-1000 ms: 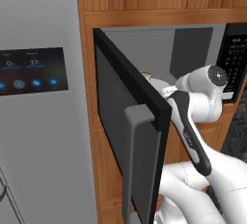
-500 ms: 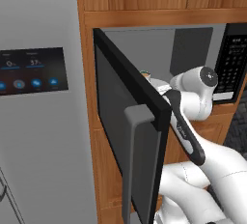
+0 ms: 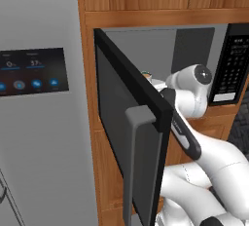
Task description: Pick the cup of tea, navigate to the dining table, and place it on the saucer.
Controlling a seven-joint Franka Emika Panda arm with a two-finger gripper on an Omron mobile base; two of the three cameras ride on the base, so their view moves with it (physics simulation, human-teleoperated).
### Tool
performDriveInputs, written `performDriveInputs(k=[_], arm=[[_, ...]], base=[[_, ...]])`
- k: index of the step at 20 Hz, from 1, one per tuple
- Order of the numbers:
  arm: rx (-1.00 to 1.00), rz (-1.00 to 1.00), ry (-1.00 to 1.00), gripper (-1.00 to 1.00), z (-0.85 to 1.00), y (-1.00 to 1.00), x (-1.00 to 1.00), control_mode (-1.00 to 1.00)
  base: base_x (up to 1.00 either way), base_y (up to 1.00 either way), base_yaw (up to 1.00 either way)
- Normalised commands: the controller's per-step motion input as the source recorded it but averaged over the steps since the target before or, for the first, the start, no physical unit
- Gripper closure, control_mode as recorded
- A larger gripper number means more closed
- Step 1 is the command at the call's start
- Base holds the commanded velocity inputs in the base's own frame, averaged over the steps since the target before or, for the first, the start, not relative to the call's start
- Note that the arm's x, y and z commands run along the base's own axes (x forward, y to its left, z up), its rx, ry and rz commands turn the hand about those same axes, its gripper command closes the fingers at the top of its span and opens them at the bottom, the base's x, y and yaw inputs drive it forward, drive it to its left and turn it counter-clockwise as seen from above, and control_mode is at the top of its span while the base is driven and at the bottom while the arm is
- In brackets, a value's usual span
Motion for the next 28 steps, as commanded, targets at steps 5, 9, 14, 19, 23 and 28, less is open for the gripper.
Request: performDriveInputs(k=[5, 9, 14, 19, 23, 28], arm=[[0.0, 0.0, 0.0, -1.0, 0.0, 0.02, 0.13, -1.0], [0.0, 0.01, 0.0, -1.0, 0.0, 0.0, 0.08, -1.0], [0.0, 0.0, 0.02, -1.0, 0.0, 0.03, 0.2, -1.0], [0.0, 0.0, 0.02, -1.0, 0.0, 0.02, 0.24, -1.0], [0.0, 0.0, 0.0, -1.0, 0.0, 0.0, 0.24, -1.0], [0.0, 0.0, 0.0, -1.0, 0.0, -0.01, 0.25, -1.0]], base=[[0.0, 0.0, 0.0], [0.0, 0.0, 0.0], [0.0, 0.0, 0.0], [0.0, 0.0, 0.0], [0.0, 0.0, 0.0], [0.0, 0.0, 0.0]])
